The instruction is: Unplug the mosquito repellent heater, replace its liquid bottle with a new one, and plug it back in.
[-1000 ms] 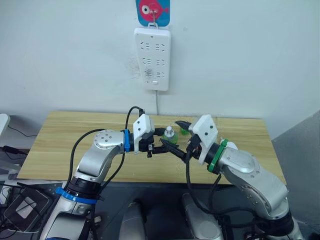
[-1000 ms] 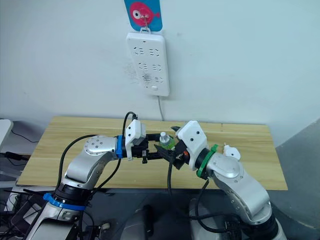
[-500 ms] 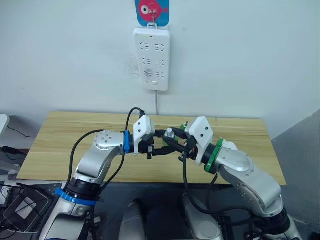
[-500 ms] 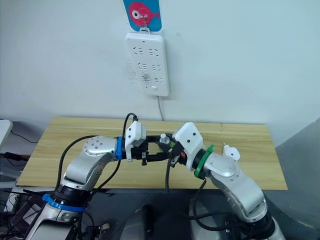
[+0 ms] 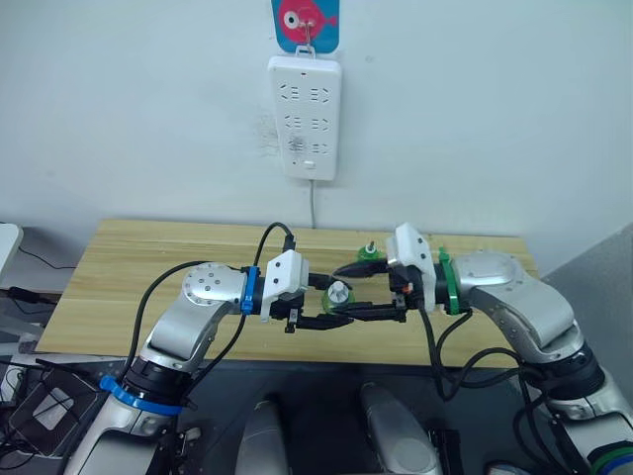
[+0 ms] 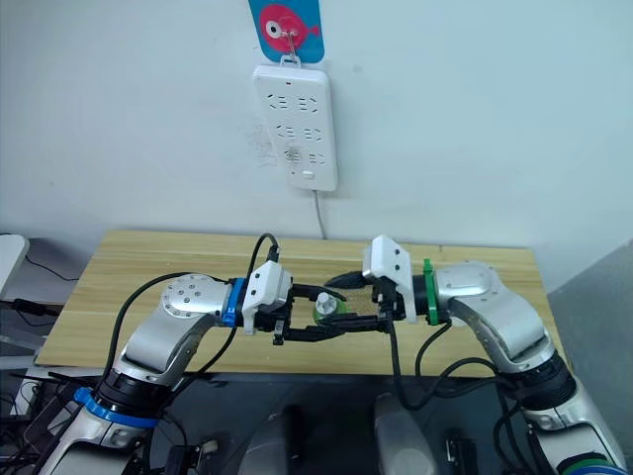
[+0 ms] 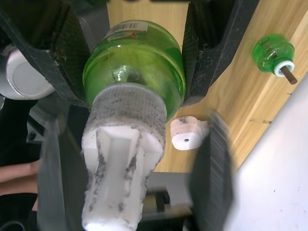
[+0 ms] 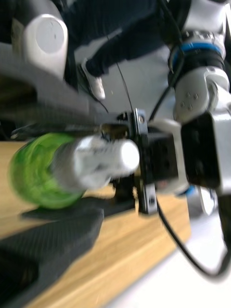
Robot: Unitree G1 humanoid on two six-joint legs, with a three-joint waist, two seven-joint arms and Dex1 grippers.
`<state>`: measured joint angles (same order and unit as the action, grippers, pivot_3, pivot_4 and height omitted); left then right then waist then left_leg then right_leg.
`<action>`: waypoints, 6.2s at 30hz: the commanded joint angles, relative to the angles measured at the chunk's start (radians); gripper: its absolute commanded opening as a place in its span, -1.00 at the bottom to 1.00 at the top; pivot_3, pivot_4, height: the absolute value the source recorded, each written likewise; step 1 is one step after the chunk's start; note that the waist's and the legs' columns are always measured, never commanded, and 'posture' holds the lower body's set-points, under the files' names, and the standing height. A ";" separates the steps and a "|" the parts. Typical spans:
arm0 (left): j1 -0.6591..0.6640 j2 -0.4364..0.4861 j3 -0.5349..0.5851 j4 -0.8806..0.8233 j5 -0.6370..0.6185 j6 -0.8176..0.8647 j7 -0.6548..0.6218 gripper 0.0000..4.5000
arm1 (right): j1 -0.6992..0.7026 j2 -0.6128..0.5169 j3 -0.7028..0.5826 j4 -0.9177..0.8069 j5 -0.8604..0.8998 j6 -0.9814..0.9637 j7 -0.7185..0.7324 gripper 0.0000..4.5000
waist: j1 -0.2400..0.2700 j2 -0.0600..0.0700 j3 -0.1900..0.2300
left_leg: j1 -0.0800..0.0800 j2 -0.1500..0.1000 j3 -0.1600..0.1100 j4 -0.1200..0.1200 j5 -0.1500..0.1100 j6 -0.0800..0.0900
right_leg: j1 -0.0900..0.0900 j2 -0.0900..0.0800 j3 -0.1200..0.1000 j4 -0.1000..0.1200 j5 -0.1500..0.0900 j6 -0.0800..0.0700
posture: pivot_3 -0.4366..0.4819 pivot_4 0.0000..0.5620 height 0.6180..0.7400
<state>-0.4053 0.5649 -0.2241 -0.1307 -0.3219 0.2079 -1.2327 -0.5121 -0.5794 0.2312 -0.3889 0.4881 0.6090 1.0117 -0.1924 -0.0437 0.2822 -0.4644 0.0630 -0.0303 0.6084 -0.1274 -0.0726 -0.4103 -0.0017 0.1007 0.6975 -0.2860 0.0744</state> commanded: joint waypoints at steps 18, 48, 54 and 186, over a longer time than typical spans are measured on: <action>-0.008 -0.016 0.008 -0.049 -0.032 0.021 0.018 0.01 | 0.171 0.098 -0.062 -0.164 -0.097 -0.009 -0.359 1.00 | -0.003 0.001 -0.001 | 0.001 0.000 0.002 -0.001 0.000 0.000 | 0.000 0.000 0.001 -0.001 -0.001 -0.001 | -0.63 -0.13 0.73; 0.000 -0.001 0.006 -0.033 -0.022 -0.006 0.027 0.01 | 0.222 -0.009 -0.129 -0.183 -0.016 0.022 -0.305 1.00 | -0.001 0.002 -0.001 | 0.001 0.000 0.002 -0.001 0.000 0.000 | 0.000 0.000 0.002 -0.001 -0.001 -0.001 | -0.63 -0.14 0.73; -0.005 0.002 0.012 -0.010 -0.018 -0.018 0.023 0.01 | 0.249 -0.122 -0.197 -0.263 0.111 0.094 -0.210 1.00 | -0.007 0.002 -0.001 | 0.002 0.001 0.004 -0.001 0.000 0.000 | 0.000 0.000 0.003 -0.001 -0.001 -0.001 | -0.66 -0.13 0.73; 0.137 -0.124 0.178 -0.122 -0.295 0.386 0.250 1.00 | 0.151 0.165 -0.355 -0.155 0.372 0.302 -0.459 -0.66 | 0.043 0.007 0.004 | 0.008 0.001 0.003 -0.014 0.000 0.000 | 0.001 0.000 0.000 0.000 -0.007 -0.010 | -0.59 -0.17 0.73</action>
<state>-0.2696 0.4608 -0.0863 -0.1673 -0.5242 0.5271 -1.0425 -0.3669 -0.4311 -0.0713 -0.5065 0.7686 0.8688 0.6119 -0.1494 -0.0371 0.2858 -0.4565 0.0640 -0.0281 0.5946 -0.1273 -0.0729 -0.4088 -0.0017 0.1003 0.6974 -0.2932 0.0649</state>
